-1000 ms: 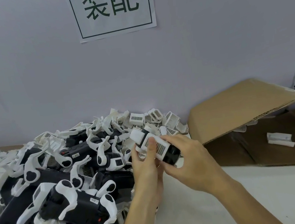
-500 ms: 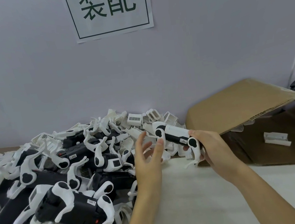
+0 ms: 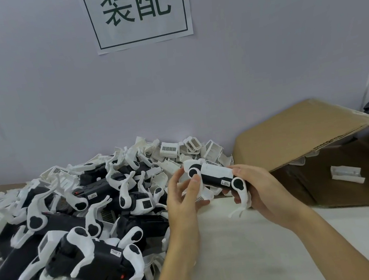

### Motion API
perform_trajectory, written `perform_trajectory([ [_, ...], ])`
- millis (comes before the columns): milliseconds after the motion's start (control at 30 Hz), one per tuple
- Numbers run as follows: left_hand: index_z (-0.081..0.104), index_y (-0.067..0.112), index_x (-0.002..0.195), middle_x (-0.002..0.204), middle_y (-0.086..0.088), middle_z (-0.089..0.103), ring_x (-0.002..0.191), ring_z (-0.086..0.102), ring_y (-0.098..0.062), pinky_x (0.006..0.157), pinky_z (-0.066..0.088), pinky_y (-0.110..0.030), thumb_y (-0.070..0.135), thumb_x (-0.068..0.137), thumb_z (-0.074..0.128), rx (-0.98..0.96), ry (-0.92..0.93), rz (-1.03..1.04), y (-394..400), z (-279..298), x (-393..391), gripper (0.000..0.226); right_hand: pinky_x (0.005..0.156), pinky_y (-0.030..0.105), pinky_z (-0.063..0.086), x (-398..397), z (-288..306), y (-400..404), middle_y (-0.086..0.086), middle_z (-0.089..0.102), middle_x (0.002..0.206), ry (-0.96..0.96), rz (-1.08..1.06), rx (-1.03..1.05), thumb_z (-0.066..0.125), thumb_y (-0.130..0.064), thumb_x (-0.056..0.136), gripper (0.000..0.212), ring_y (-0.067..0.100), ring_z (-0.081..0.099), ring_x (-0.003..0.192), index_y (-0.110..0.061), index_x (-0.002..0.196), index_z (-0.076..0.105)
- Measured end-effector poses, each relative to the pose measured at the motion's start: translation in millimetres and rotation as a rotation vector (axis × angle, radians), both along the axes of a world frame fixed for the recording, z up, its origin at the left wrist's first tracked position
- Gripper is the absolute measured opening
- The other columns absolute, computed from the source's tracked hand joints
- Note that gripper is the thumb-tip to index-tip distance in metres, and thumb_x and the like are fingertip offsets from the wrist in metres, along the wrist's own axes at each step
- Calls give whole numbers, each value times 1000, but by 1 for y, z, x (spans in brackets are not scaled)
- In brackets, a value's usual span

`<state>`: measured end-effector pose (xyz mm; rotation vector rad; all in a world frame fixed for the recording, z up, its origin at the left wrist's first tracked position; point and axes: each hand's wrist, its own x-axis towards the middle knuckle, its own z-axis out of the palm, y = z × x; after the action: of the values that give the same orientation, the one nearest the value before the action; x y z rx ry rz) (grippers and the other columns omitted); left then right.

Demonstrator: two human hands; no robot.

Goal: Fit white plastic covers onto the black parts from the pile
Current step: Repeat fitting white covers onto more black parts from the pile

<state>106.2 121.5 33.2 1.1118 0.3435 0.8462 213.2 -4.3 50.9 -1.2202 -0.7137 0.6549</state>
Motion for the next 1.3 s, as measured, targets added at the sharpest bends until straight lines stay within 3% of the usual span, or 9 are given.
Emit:
perform_trajectory([
  [133,70,14,111,103,-4,76,94,73,-23,70,57,-26,34,85,72,2,15,-66,0,1,-1,33,66,26,53,-6,5,0,16,66,93,32,36,-1,55,-25,96,42,18,64,78,8,121,60],
  [333,61,2,125,98,-8,69,77,67,-20,72,57,-28,17,94,66,-35,15,-11,1,0,0,35,98,51,54,-5,13,-14,18,65,106,-164,123,-213,62,-36,96,32,33,65,98,-26,125,67],
  [467,60,5,125,113,-19,67,81,71,-21,75,56,-31,17,94,65,-12,27,-1,-1,1,0,33,97,47,55,-1,13,-22,-1,65,89,-198,193,-278,65,-33,93,34,25,67,93,-22,126,67],
  [633,56,16,116,103,-12,65,80,72,-21,70,58,-30,16,93,66,44,40,13,-3,-1,3,25,91,37,59,6,10,-27,16,71,109,-225,220,-423,68,-44,91,40,28,73,96,-11,114,67],
  [867,45,35,142,148,3,47,118,58,-19,96,47,-37,52,103,36,-80,18,-5,1,-2,7,44,64,33,57,-7,4,-5,14,70,81,90,22,-297,56,-49,97,41,37,73,75,-10,91,70],
  [1000,38,39,147,154,8,40,127,52,-17,95,43,-32,51,104,30,-106,23,6,3,-1,7,45,67,34,56,-1,45,14,6,65,83,322,-116,89,61,-30,90,17,27,69,62,-16,89,69],
  [1133,43,34,141,149,5,44,126,54,-20,91,48,-35,38,107,35,-21,18,70,2,-2,7,36,89,47,55,38,112,-6,26,53,136,514,-340,550,38,-62,100,67,43,66,101,-8,139,44],
  [1200,50,36,134,142,8,49,121,57,-20,89,50,-37,35,106,37,-32,29,73,2,-1,8,31,99,55,49,48,117,-15,32,27,155,544,-321,560,39,-69,95,91,54,48,127,-9,158,12],
  [1300,57,37,123,131,13,54,115,59,-16,85,51,-37,31,105,40,-19,45,55,-1,-1,9,25,76,42,55,34,79,1,27,49,140,438,-323,254,43,-52,102,63,42,63,110,-3,141,42],
])
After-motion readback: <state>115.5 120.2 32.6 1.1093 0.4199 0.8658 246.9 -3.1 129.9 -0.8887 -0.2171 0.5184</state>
